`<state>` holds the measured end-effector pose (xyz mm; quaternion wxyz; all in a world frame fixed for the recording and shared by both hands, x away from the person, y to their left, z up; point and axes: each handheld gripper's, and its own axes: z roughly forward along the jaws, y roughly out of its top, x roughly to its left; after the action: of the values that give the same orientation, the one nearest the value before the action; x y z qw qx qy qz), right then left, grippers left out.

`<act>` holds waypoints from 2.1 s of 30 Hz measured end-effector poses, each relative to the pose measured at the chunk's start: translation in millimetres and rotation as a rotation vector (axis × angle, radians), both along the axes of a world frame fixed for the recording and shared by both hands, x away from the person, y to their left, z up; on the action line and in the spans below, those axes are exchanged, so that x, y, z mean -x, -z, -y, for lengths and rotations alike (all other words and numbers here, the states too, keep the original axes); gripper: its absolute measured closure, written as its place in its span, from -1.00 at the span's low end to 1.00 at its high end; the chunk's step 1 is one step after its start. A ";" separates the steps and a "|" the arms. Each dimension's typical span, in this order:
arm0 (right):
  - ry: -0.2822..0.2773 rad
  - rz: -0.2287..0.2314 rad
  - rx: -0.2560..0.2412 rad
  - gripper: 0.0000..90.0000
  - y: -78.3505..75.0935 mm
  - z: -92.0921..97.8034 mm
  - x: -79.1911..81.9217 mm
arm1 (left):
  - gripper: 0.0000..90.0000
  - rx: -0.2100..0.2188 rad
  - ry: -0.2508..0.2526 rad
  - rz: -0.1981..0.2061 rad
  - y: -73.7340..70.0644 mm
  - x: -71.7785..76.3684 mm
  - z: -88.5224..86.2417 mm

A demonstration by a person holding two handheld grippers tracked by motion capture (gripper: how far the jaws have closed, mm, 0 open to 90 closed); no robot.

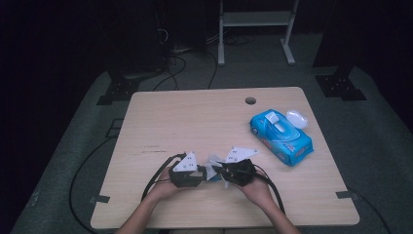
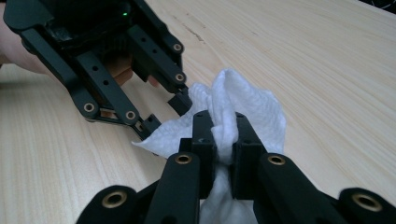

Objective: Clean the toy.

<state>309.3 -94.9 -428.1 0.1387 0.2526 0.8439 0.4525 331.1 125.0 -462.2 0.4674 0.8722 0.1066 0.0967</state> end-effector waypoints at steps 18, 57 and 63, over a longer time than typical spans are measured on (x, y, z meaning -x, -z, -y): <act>0.013 0.006 0.017 0.83 -1.1 8.7 -1.6 | 0.57 0.006 0.009 -0.024 1.0 -1.7 0.8; 0.149 0.008 -0.003 0.83 -4.3 50.9 -2.4 | 0.58 0.009 0.024 -0.040 1.9 -3.2 4.9; 0.123 0.030 0.033 0.83 -0.3 46.6 -2.4 | 0.58 0.012 0.023 -0.045 2.2 -3.8 4.8</act>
<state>311.7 -141.4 -427.8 0.1828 0.2949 0.8320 0.4328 334.9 120.3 -464.3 0.4714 0.8725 0.1078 0.0708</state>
